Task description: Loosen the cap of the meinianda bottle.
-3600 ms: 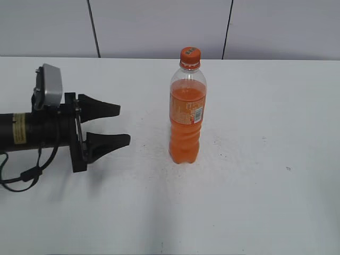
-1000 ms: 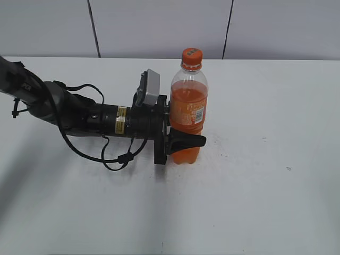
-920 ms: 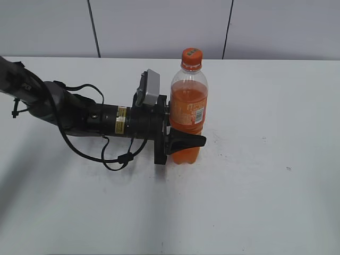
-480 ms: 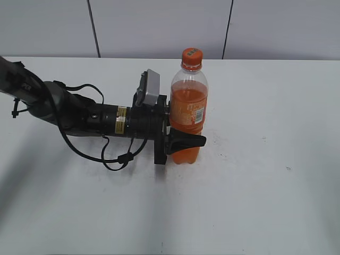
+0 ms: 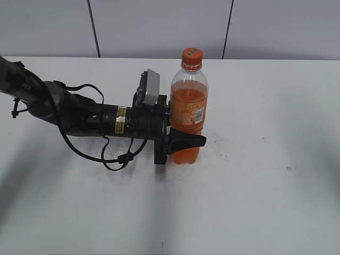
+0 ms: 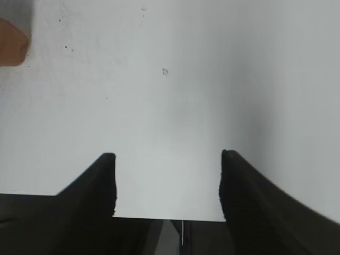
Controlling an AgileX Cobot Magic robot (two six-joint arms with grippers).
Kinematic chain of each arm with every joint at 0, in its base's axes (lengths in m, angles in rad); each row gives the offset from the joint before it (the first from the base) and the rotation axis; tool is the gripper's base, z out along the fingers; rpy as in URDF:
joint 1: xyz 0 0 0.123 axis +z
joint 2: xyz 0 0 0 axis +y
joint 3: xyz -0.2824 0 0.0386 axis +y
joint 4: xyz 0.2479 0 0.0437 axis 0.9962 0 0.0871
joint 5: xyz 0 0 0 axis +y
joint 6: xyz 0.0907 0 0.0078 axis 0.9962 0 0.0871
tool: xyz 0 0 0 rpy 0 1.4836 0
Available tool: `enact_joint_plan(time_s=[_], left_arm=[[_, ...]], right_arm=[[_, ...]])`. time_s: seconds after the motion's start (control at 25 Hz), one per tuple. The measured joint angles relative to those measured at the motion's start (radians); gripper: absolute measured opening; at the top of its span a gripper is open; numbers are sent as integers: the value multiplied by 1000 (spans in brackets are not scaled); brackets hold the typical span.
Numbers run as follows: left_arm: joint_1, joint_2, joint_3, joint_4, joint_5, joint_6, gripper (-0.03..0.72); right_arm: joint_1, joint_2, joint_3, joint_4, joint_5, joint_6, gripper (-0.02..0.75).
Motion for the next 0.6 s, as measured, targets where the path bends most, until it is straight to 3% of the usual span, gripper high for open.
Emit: enact_joint_plan(time_s=[0.24, 0.6], left_arm=[[0, 0, 0, 0, 0, 0, 392], [0, 0, 0, 0, -2, 0, 392]], right_arm=[[0, 267, -328, 0, 148, 27, 460], [1, 511, -699, 16, 220, 141, 460]])
